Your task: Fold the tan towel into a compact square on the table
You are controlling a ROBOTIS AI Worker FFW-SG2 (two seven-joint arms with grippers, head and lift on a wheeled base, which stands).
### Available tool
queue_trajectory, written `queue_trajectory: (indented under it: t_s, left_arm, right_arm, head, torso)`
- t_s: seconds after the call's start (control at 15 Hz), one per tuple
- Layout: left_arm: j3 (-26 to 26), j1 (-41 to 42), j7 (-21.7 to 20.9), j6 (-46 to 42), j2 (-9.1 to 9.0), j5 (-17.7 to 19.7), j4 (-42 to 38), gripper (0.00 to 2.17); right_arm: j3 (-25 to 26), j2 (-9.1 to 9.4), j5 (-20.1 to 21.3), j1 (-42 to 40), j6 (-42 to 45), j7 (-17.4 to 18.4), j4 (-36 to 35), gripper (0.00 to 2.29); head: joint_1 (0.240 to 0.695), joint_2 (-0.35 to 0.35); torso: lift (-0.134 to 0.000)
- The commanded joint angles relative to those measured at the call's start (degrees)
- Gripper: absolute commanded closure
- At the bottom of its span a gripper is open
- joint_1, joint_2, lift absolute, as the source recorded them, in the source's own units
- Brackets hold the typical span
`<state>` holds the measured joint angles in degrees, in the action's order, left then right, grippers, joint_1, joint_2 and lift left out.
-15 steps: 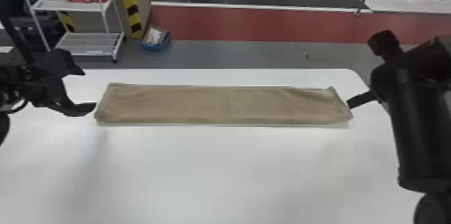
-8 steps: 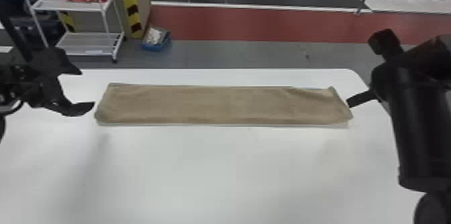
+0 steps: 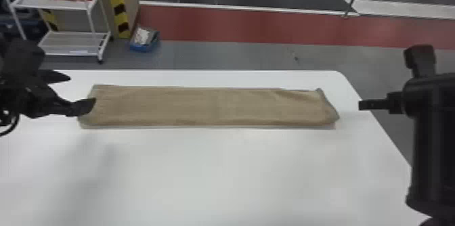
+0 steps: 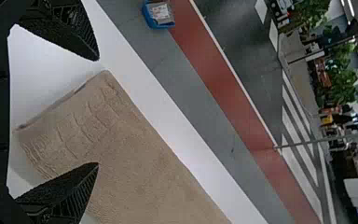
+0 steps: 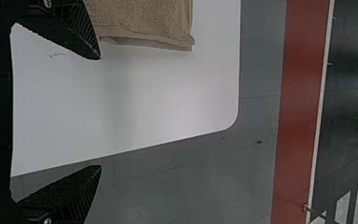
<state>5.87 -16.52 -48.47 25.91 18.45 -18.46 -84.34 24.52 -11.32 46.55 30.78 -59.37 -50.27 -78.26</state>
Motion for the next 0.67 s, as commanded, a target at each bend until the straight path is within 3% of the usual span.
queue_trajectory:
  t_s: [0.0, 0.13, 0.27, 0.6]
  left_arm:
    - [0.6, -0.5, 4.1, 6.0, -2.98, 5.4, -0.4, 0.08]
    - [1.0, -2.4, 7.4, 12.5, -4.83, 9.6, -0.2, 0.09]
    - [-0.1, -4.1, 12.0, 15.5, -6.15, 9.4, 0.4, 0.14]
    - [-1.0, -7.7, 19.9, 21.3, -6.32, 8.4, 6.4, 0.21]
  right_arm:
    - [1.9, -0.54, -2.4, -2.7, -0.7, 0.2, -2.5, 0.04]
    - [1.9, -0.72, -3.4, -4.8, -1.6, 0.1, -5.0, 0.04]
    - [1.9, -0.72, -3.5, -5.9, -1.6, 0.1, -5.4, 0.04]
    - [2.0, -1.25, -4.7, -8.1, -1.6, 0.2, -8.0, 0.04]
  head:
    - [0.695, -0.164]
    - [0.695, -0.188]
    - [0.695, -0.199]
    - [0.695, -0.199]
  torso:
    - [-0.123]
    - [-0.123]
    - [-0.123]
    - [-0.123]
